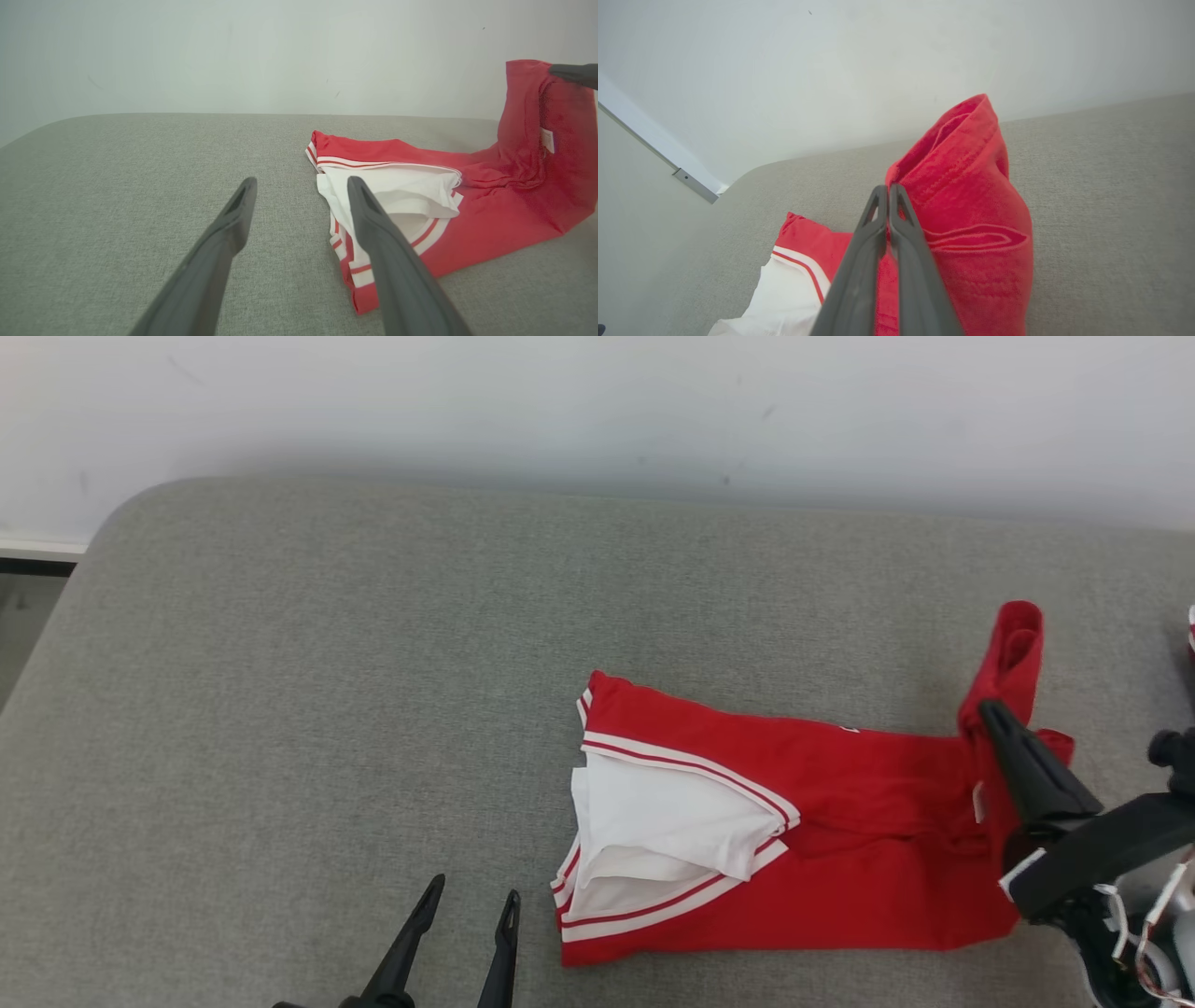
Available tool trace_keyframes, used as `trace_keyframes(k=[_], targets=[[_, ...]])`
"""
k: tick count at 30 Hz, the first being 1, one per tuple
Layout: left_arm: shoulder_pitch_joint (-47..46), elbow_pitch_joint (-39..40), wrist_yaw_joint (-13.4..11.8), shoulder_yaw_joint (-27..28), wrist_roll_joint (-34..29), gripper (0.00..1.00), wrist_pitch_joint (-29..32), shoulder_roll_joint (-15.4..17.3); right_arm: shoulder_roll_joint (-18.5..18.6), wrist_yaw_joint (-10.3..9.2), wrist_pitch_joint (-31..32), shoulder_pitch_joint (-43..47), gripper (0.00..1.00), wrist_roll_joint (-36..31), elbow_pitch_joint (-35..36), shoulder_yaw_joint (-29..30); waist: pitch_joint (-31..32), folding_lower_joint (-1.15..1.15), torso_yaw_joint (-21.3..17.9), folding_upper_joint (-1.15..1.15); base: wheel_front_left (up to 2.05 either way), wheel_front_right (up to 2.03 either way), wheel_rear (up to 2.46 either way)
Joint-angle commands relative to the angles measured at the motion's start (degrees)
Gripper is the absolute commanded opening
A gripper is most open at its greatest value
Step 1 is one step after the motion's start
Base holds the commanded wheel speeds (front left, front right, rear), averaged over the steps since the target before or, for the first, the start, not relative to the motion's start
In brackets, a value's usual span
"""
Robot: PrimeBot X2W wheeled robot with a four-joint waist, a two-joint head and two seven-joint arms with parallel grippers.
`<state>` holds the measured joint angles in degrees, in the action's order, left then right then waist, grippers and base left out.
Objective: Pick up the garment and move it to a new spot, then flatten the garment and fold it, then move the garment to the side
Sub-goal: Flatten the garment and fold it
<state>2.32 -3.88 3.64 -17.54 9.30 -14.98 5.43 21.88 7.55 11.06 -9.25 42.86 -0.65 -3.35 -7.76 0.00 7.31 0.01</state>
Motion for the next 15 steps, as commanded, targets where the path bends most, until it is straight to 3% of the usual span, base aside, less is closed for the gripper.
trace_keyframes(k=[1,15], targets=[[-0.27,-0.21,0.27,-0.02,-0.28,1.0,-0.22,-0.29,-1.06,-0.15,0.76,-0.56,0.0,-0.93,0.79,-0.26,0.21,0.0,0.99,-0.01,0.0,0.0,0.0],[-0.63,-1.19,1.09,-0.78,-0.09,1.0,-0.18,-1.74,-10.33,-0.15,8.19,-3.82,0.0,-6.34,1.15,-6.12,0.87,0.0,8.23,-0.01,0.0,0.0,0.0]])
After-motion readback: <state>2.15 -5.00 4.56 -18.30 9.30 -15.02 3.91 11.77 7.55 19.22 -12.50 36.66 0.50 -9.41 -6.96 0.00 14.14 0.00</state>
